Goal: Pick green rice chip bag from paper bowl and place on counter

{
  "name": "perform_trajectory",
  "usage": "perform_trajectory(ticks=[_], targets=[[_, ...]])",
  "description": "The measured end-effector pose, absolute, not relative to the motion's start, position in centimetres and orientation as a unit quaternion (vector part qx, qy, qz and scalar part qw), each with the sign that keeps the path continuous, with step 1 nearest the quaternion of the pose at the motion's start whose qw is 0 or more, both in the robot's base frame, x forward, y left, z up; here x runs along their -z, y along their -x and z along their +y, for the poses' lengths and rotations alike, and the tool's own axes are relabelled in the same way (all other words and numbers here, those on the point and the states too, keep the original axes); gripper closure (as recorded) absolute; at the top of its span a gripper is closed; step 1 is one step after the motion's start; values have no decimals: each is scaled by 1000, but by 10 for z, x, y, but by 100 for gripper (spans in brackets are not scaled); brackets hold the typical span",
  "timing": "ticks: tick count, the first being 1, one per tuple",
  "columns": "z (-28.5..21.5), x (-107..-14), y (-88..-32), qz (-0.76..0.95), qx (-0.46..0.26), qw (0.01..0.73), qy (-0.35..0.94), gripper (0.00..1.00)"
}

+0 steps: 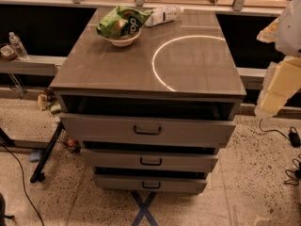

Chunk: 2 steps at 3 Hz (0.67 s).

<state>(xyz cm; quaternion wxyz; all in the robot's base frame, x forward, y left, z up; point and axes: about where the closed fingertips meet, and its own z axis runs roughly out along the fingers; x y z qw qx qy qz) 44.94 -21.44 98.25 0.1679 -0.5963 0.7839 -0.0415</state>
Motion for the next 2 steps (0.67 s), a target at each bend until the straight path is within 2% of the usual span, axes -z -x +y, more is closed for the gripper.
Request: perform_trajectory(ticks=[2], targets=[[-187,-994,-536,760,94,293,572,0]])
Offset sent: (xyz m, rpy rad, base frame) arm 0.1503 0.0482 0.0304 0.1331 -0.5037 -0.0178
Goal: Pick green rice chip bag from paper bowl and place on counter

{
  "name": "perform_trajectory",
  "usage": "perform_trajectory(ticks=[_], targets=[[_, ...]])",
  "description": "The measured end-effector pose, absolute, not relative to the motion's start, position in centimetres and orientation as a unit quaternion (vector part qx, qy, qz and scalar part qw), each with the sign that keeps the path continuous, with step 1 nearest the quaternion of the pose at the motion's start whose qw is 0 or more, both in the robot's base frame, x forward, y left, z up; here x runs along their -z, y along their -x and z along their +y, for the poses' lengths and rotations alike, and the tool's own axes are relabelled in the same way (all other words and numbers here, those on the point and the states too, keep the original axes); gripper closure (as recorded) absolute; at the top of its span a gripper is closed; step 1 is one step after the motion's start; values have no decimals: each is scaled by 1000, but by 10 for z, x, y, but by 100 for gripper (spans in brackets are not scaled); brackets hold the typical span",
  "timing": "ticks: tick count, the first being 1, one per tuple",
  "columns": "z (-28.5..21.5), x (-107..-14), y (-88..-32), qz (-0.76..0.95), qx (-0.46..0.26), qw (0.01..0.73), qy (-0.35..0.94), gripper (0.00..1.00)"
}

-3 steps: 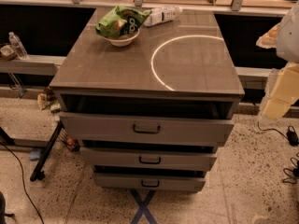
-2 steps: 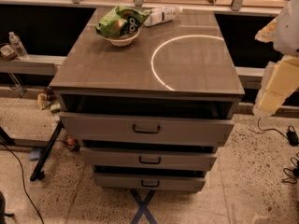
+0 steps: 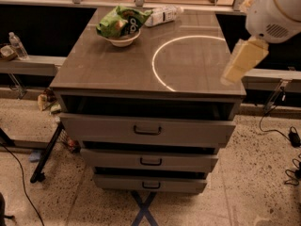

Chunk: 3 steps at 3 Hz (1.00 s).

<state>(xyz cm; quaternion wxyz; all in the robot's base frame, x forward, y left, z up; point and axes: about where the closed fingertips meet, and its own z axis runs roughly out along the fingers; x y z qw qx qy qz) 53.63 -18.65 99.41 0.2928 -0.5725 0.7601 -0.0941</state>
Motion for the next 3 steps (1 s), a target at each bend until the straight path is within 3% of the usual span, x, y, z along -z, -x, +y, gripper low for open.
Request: perform_trajectory(ticks=[1,3], targets=[[-157,-979,-573,744,117,350,557,0],[-156,-988,-577,739,121,363,555,0]])
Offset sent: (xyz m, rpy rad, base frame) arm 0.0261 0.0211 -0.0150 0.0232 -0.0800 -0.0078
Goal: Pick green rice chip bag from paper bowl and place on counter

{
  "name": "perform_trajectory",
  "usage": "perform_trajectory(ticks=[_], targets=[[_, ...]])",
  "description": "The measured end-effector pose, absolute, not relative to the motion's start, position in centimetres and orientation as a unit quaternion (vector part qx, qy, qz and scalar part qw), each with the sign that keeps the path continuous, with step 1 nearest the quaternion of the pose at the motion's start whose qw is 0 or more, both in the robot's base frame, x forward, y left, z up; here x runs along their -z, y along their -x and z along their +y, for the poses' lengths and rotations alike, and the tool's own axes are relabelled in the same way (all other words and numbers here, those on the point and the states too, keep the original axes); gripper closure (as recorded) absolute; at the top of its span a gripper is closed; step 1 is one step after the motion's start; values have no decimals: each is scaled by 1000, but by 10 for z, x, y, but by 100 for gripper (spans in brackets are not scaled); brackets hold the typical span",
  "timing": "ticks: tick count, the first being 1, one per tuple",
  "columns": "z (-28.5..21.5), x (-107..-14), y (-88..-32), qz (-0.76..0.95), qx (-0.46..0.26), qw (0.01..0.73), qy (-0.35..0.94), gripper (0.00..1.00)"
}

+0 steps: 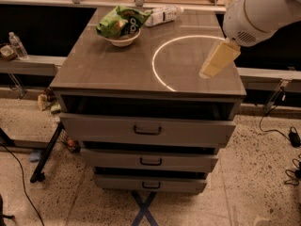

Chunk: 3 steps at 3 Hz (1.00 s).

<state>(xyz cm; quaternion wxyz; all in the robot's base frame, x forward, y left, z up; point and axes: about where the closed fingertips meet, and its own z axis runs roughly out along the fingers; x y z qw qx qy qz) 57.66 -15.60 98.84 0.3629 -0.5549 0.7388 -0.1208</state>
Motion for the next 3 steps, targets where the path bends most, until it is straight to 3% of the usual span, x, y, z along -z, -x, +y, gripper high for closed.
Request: perform_trajectory(ticks=[3], targets=[[-52,-980,-656,675,31,420,606,0]])
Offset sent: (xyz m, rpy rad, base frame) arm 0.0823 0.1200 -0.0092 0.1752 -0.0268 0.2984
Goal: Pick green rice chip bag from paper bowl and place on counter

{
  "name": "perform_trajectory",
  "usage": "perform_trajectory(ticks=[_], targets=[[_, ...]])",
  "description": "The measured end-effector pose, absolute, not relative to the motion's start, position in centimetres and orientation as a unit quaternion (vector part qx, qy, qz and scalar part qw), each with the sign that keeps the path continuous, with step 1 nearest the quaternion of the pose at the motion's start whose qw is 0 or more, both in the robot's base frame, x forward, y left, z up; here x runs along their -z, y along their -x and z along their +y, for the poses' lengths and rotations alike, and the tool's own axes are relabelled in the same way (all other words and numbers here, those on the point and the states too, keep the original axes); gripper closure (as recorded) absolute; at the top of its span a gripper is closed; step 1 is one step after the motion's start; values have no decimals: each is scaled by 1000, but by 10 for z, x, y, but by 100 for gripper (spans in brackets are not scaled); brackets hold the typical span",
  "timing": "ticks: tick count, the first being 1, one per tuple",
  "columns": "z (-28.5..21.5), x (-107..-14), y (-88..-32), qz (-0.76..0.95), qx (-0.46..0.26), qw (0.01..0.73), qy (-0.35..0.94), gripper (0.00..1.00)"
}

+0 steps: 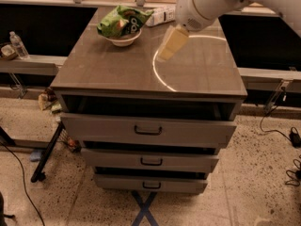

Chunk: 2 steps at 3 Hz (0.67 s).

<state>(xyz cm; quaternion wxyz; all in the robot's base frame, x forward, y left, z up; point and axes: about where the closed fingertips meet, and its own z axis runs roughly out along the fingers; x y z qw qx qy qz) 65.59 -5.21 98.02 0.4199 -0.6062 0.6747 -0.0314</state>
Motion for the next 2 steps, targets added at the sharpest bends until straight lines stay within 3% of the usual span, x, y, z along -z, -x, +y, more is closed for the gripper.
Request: perform_trajectory(ticks=[2], targets=[[10,-966,-745,684,-27,422,594,0]])
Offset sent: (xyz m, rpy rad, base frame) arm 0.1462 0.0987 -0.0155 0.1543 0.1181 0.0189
